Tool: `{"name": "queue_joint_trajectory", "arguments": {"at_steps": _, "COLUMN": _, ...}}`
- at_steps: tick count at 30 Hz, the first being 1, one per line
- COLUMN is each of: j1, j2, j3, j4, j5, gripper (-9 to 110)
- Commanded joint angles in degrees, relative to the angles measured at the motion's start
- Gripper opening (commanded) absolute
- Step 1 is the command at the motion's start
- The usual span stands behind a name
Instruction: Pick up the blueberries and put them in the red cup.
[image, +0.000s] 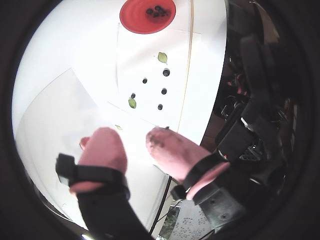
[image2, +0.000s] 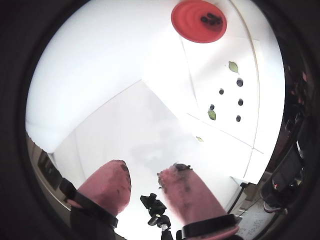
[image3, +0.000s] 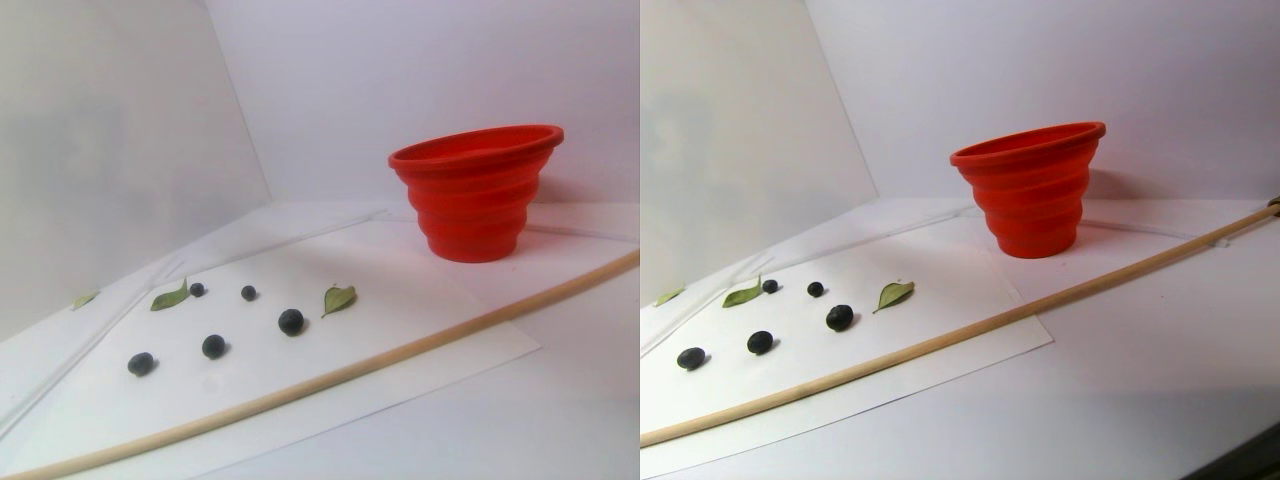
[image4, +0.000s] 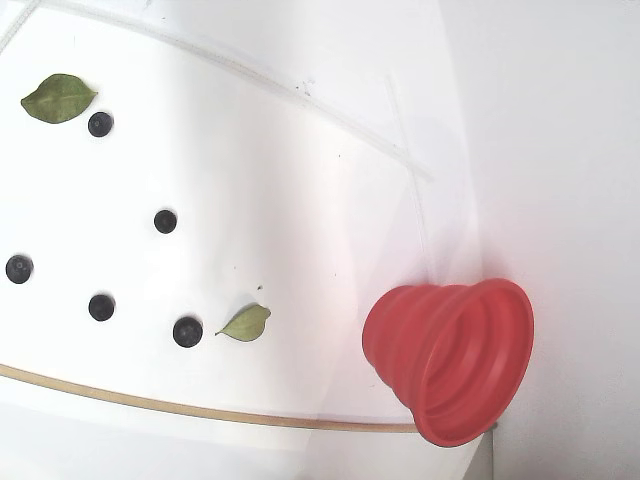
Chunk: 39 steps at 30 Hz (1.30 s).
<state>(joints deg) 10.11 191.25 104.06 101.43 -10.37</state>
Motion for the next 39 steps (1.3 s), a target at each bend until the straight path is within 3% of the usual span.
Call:
{"name": "queue_joint_trajectory", "arguments": {"at_steps": 1, "j1": 0.5, "j2": 0.3, "j3": -0.4, "j4": 0.0, "j5": 0.1, "gripper": 12}}
{"name": "queue_joint_trajectory", "arguments": {"at_steps": 14, "j1": -0.7, "j2": 0.3, "j3": -0.4, "j4": 0.0, "j5": -0.1, "gripper": 16}}
{"name": "queue_joint_trajectory", "arguments": {"at_steps": 39, "j1": -4.9, "j2": -0.1, "j3": -2.7, "j4": -0.4, "j5": -1.6, "gripper": 11}}
